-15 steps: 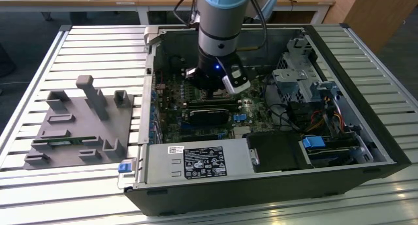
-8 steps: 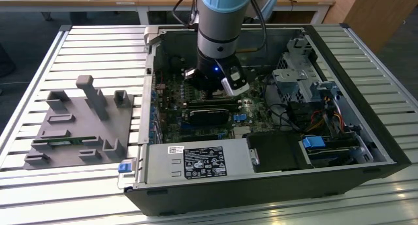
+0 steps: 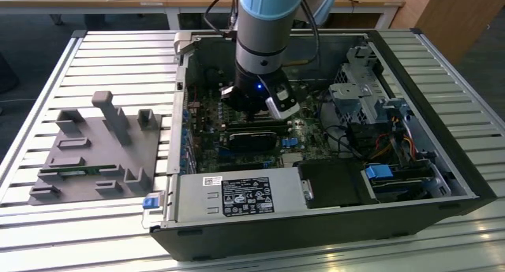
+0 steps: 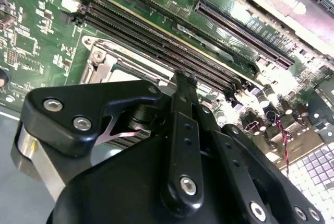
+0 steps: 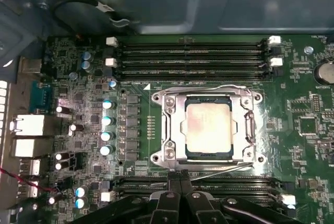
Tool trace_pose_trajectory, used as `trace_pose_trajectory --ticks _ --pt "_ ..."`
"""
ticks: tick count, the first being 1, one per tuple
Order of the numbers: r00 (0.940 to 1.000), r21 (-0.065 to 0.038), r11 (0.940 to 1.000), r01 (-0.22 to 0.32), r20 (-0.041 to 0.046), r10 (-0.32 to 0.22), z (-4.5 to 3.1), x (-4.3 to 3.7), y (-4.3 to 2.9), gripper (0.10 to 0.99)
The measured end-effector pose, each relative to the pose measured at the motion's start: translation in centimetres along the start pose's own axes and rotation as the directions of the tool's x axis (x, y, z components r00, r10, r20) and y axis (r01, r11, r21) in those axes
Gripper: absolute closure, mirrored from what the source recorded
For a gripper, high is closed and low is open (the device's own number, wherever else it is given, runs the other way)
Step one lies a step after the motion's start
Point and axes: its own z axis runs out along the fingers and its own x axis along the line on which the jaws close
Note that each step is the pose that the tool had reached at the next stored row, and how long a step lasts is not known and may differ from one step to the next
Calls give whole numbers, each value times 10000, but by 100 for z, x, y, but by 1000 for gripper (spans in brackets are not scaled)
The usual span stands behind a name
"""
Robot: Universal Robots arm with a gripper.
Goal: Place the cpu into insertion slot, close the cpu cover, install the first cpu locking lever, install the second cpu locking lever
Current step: 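Install the second cpu locking lever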
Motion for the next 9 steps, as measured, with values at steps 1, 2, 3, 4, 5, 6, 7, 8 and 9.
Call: trace_pose_trajectory --ticks 1,2,3,4,5,6,7,8,9 --pt "10000 -58 10000 38 -7 -38 8 4 -4 980" --pt "10000 -106 9999 72 -13 -72 18 8 -7 980" --pt "9999 -148 9998 103 -17 -103 29 13 -9 980" --pt "9999 -191 9997 131 -23 -132 38 16 -12 980" --pt "9999 -237 9996 157 -27 -158 47 17 -13 980" --pt "9998 -260 9995 178 -30 -179 54 18 -15 980" --pt "9998 -279 9994 195 -33 -196 59 22 -20 980" --pt "9998 -294 9993 209 -37 -211 63 30 -26 980" --pt "9997 -309 9993 222 -37 -224 65 40 -32 980"
